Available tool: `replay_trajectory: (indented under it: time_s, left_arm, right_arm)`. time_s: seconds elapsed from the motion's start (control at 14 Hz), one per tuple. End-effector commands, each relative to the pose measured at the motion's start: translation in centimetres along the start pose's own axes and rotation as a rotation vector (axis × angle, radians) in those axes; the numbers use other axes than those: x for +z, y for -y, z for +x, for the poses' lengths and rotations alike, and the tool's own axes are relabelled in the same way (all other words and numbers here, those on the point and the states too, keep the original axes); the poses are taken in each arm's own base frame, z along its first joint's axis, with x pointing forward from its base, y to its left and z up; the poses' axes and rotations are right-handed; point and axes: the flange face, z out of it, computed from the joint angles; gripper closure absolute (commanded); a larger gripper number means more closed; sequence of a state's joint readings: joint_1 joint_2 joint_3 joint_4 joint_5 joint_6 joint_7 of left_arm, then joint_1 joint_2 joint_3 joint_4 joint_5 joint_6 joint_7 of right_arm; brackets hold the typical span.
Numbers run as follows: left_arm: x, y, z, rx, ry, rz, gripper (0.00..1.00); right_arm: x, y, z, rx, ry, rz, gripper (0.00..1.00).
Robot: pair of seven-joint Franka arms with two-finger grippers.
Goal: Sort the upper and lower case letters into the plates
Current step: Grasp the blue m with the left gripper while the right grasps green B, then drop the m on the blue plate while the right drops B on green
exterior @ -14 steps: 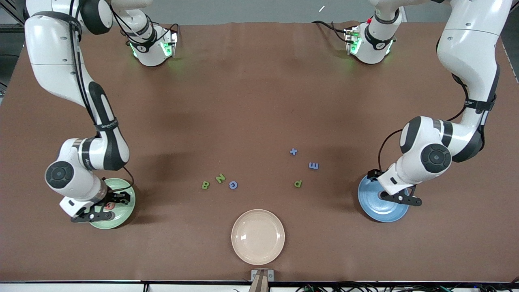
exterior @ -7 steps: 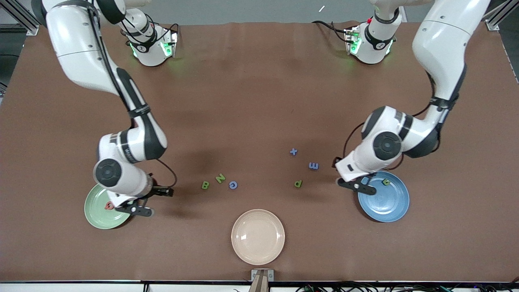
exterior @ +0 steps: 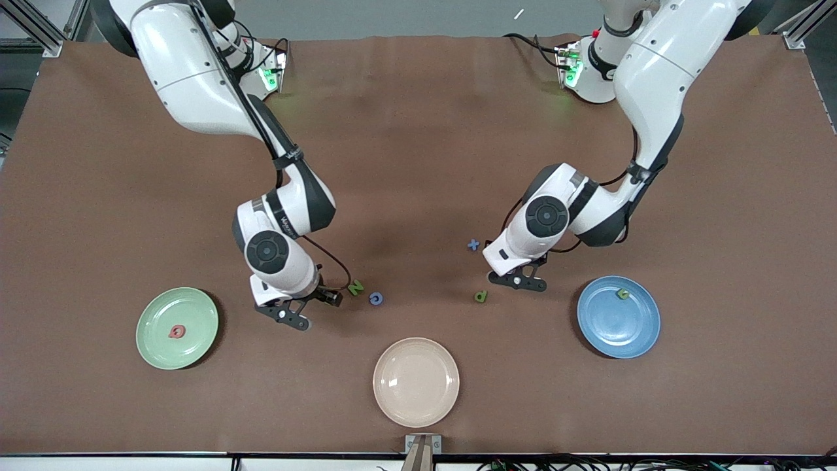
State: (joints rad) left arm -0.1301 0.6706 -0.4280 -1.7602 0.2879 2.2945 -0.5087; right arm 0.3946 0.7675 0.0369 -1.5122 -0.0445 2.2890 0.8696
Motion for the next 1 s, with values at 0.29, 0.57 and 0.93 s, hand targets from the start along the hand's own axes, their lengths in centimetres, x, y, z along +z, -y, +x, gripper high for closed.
replay_trajectory:
  time_s: [0.29, 0.57, 0.93]
  left_arm:
    - [1.6, 1.1, 0.3, 0.012, -0.019, 0.054, 0.33]
    - [2.5, 0.8, 0.9, 0.011, -0.038, 0.027, 0.33]
    - [3.2, 0.5, 0.9, 0.014, -0.029, 0.025, 0.38]
  right_arm:
    - [2.8, 0.3, -0.9, 0.045, -0.005, 0.007, 0.3]
    - [2.9, 0.3, -0.9, 0.038, -0.001, 0.002, 0.62]
    - [2.3, 0.0, -0.5, 0.028, -0.009, 0.002, 0.9]
